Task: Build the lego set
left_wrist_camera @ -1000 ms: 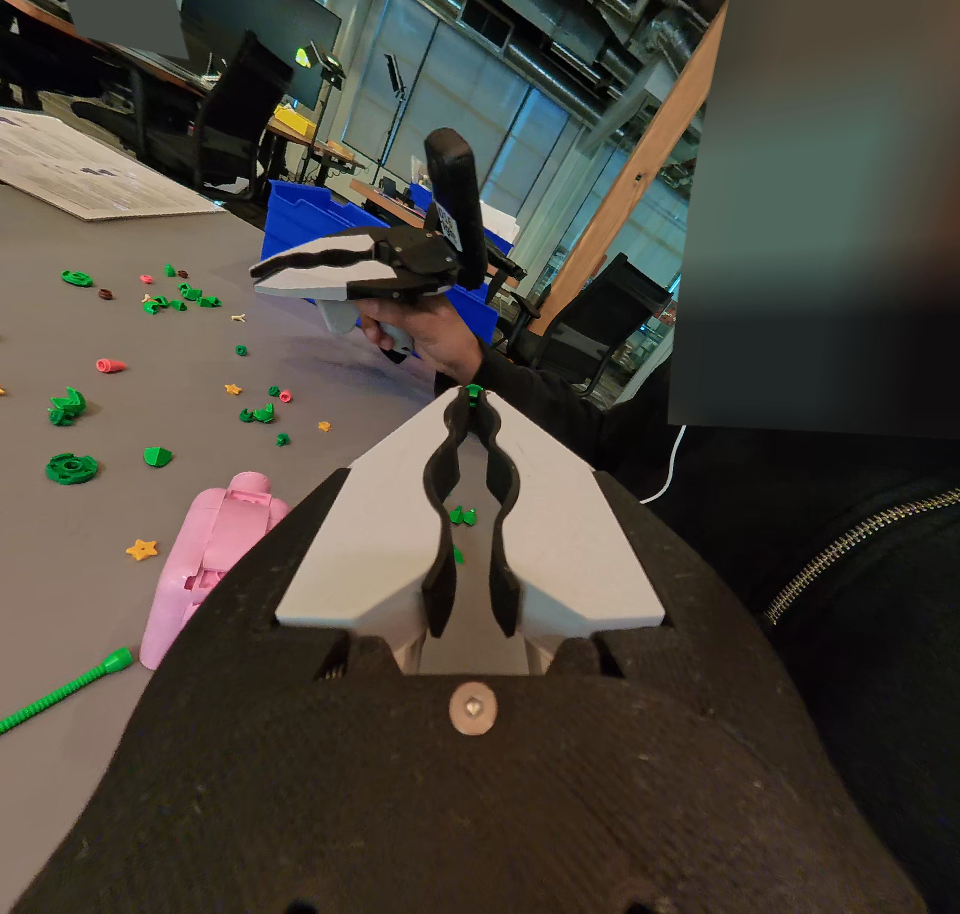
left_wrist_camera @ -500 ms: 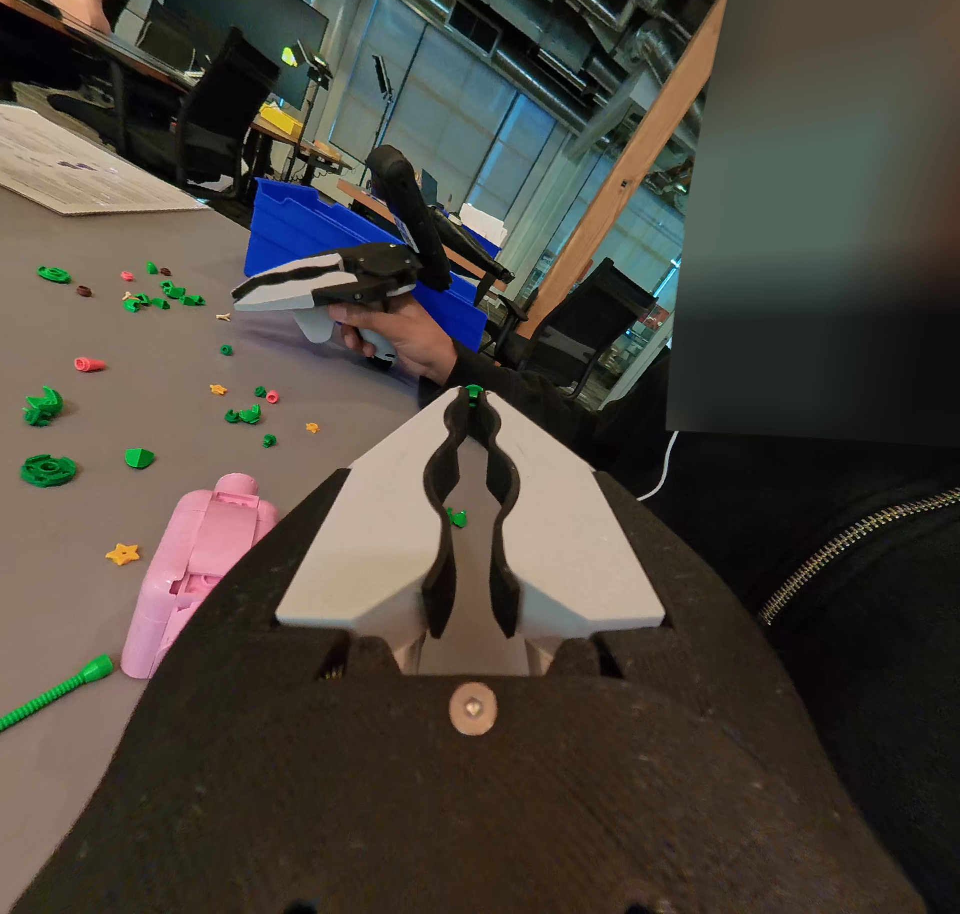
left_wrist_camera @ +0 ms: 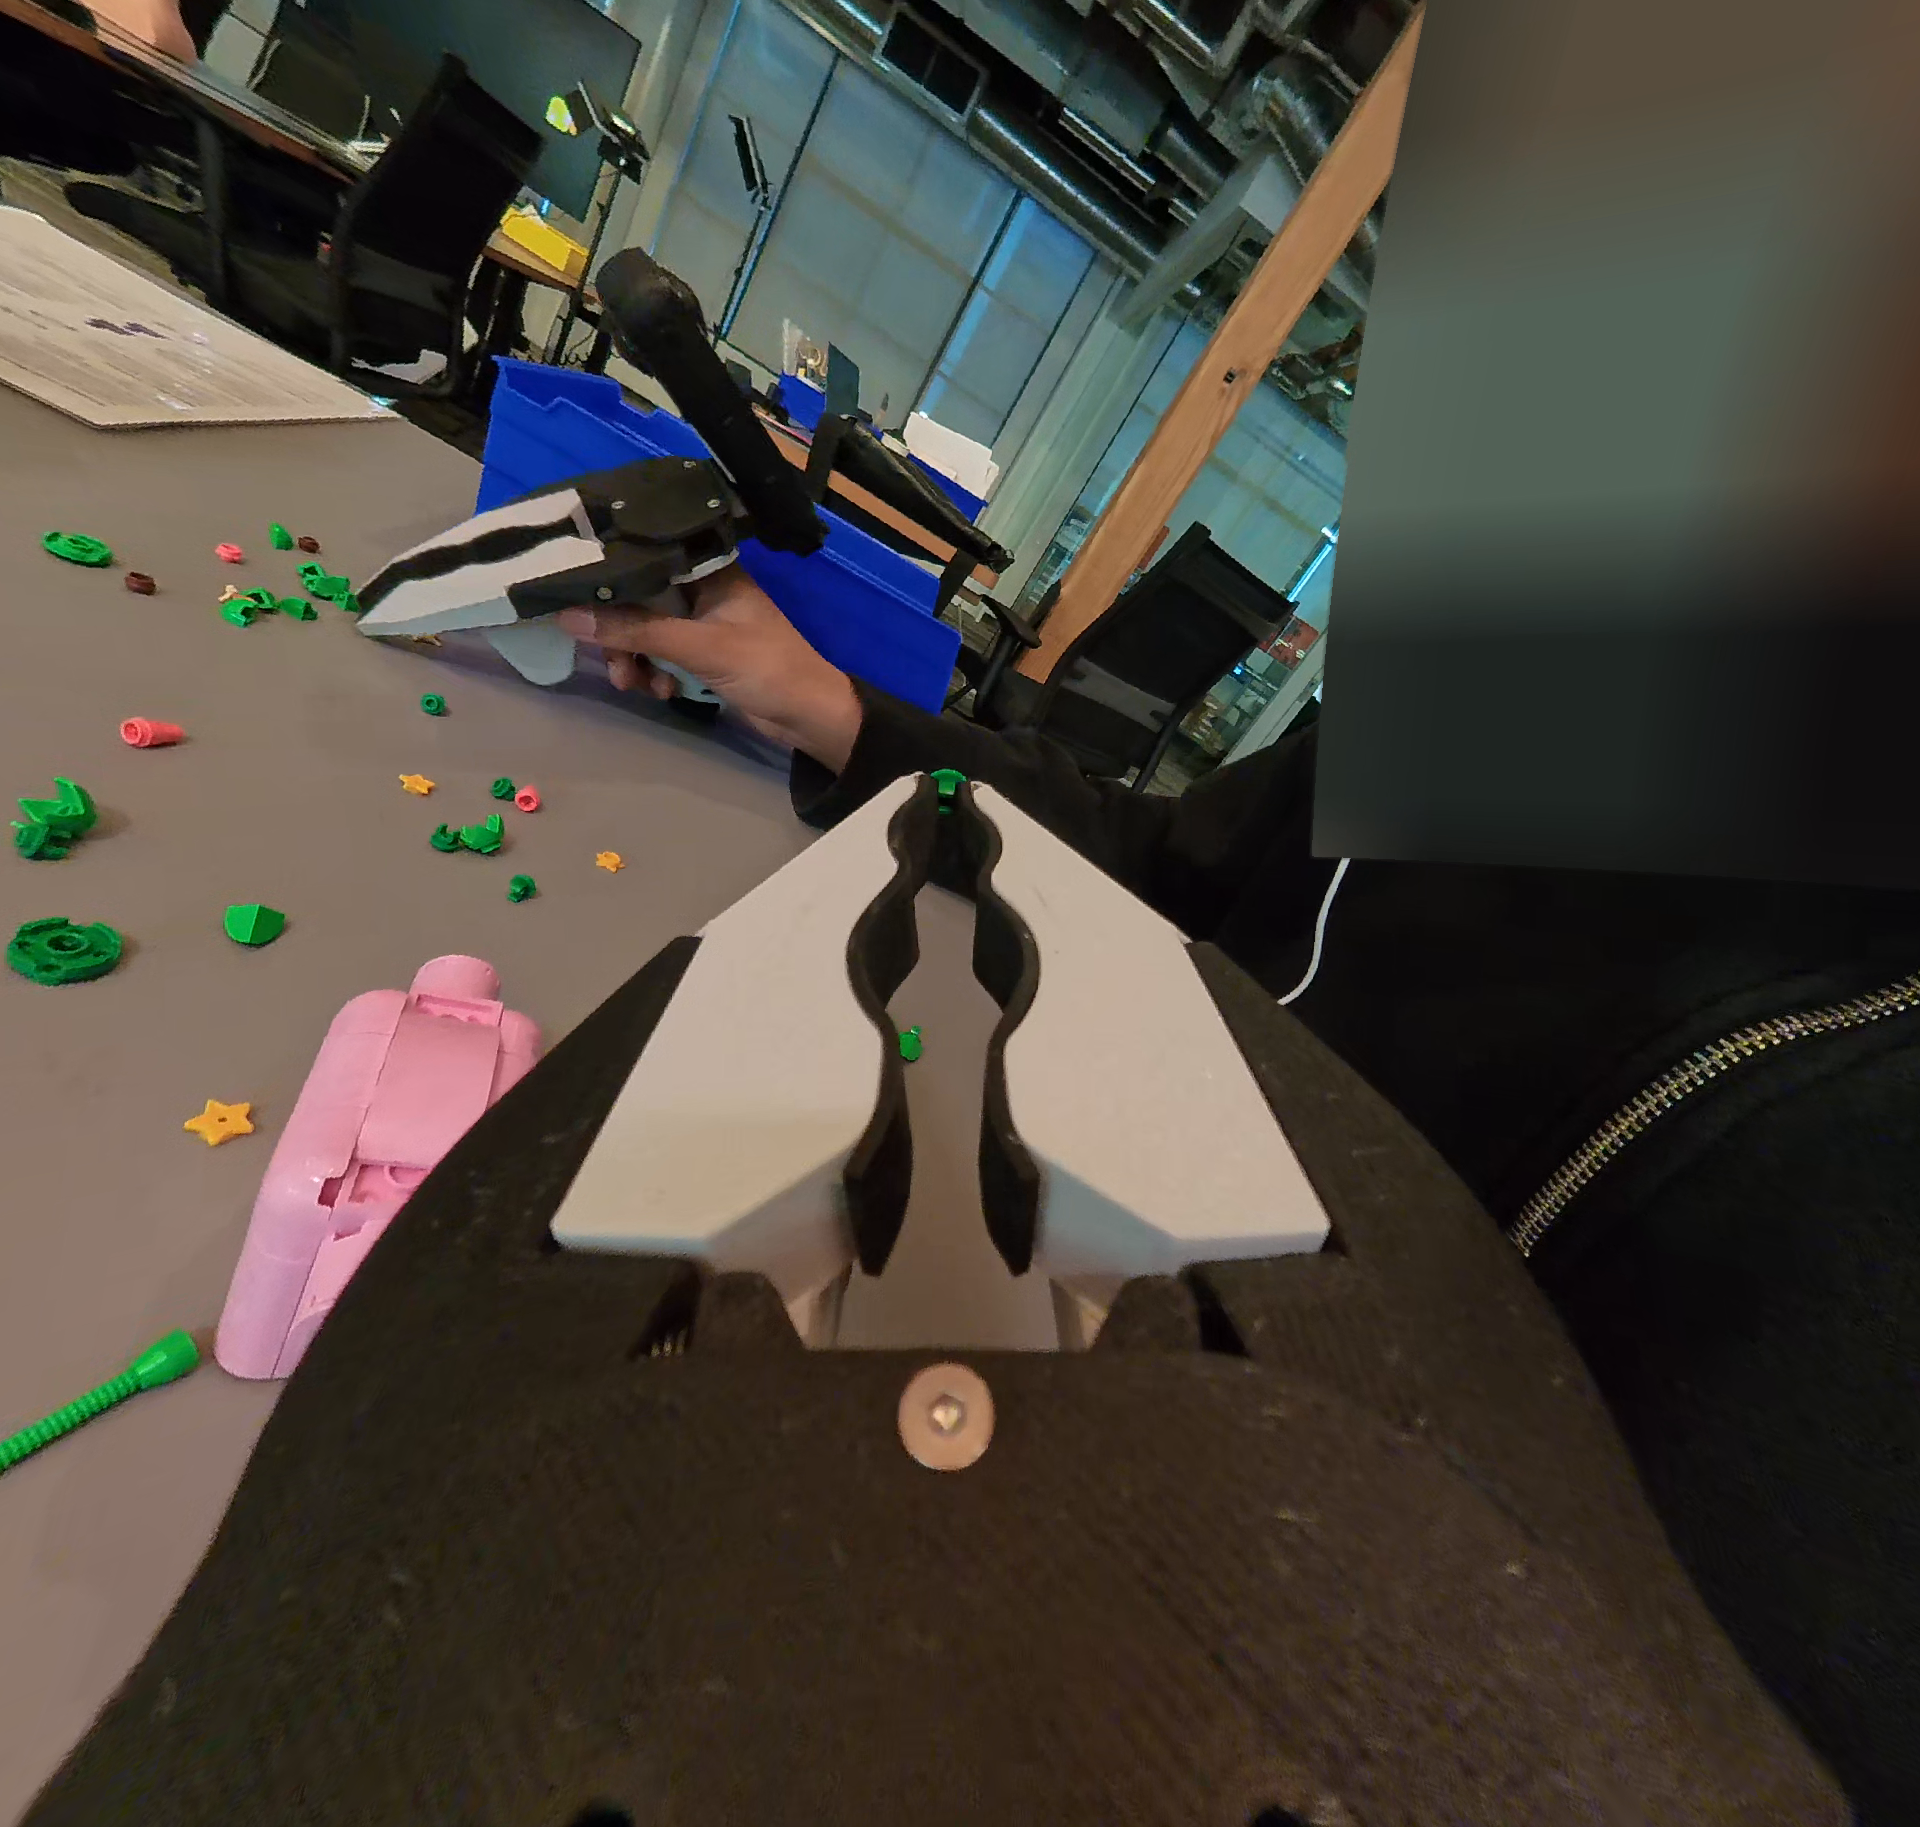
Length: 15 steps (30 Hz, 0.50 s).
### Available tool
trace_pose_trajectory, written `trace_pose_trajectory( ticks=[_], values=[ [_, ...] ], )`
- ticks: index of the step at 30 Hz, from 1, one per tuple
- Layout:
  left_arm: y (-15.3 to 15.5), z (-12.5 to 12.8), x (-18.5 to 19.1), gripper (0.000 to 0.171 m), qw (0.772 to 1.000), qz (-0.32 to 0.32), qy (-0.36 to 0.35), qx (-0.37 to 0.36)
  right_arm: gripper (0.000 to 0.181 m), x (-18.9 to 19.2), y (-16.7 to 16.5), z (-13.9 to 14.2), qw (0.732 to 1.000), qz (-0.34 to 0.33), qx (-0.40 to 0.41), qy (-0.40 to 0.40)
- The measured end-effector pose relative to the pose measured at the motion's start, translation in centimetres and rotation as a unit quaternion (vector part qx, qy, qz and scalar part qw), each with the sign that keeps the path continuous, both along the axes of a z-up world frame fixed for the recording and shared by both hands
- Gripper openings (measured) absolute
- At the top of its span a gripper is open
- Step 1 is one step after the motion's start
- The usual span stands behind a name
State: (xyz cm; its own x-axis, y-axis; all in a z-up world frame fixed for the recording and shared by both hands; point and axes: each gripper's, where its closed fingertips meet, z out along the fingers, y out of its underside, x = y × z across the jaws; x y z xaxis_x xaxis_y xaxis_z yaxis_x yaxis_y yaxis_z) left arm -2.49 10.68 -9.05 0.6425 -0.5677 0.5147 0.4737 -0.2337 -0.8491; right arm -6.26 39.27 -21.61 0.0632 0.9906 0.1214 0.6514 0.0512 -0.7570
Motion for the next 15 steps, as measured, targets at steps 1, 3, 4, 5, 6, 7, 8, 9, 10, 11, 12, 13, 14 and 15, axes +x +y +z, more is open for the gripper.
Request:
trace_pose_trajectory(
  ticks=[1,3,4,5,6,7,8,9,10,11,12,13,14,15],
  values=[
    [0.0,0.0,0.0,0.0,1.0,0.0,0.0,0.0,0.012,-0.2,-0.2,0.2,1.0,0.007,0.003,0.005],
    [0.0,0.0,0.0,0.0,1.0,-0.001,-0.001,0.0,0.012,-0.6,-0.5,0.5,1.0,0.02,0.004,0.014],
    [0.0,0.0,0.0,0.0,1.0,-0.002,-0.002,0.0,0.012,-0.9,-0.6,0.5,1.0,0.024,0.002,0.016],
    [0.1,0.0,0.1,0.0,1.0,-0.002,-0.001,-0.001,0.012,-1.1,-0.7,0.5,0.999,0.029,-0.001,0.016],
    [0.1,0.0,0.1,0.0,1.0,-0.002,-0.001,-0.001,0.012,-1.3,-0.8,0.4,0.999,0.032,-0.004,0.014],
    [0.1,0.0,0.1,0.0,1.0,-0.002,0.0,-0.001,0.012,-1.5,-0.8,0.3,0.999,0.034,-0.007,0.01],
    [0.1,-0.1,0.1,0.0,1.0,-0.002,0.0,-0.002,0.013,-1.6,-0.8,0.1,0.999,0.035,-0.009,0.005],
    [0.1,-0.1,0.1,0.0,1.0,-0.002,0.0,-0.002,0.016,-1.7,-0.8,-0.1,0.999,0.035,-0.013,-0.002],
    [0.1,-0.1,0.1,0.0,1.0,-0.002,0.0,-0.002,0.018,-1.8,-0.8,-0.2,0.999,0.034,-0.017,-0.005],
    [0.1,-0.1,0.1,0.0,1.0,-0.002,0.0,-0.002,0.018,-1.8,-0.7,-0.2,0.999,0.033,-0.022,-0.006],
    [0.1,-0.1,0.1,0.0,1.0,-0.002,0.0,-0.002,0.017,-1.9,-0.7,-0.2,0.999,0.032,-0.027,-0.006],
    [0.1,-0.1,0.1,0.0,1.0,-0.002,0.0,-0.002,0.012,-1.8,-0.6,-0.2,0.999,0.03,-0.031,-0.006],
    [0.1,-0.1,0.1,0.0,1.0,-0.002,-0.001,-0.002,0.008,-1.8,-0.6,-0.2,0.999,0.029,-0.033,-0.006],
    [0.1,-0.1,0.1,0.0,1.0,-0.003,0.0,-0.002,0.006,-1.8,-0.6,-0.2,0.999,0.03,-0.034,-0.006]
  ],
)
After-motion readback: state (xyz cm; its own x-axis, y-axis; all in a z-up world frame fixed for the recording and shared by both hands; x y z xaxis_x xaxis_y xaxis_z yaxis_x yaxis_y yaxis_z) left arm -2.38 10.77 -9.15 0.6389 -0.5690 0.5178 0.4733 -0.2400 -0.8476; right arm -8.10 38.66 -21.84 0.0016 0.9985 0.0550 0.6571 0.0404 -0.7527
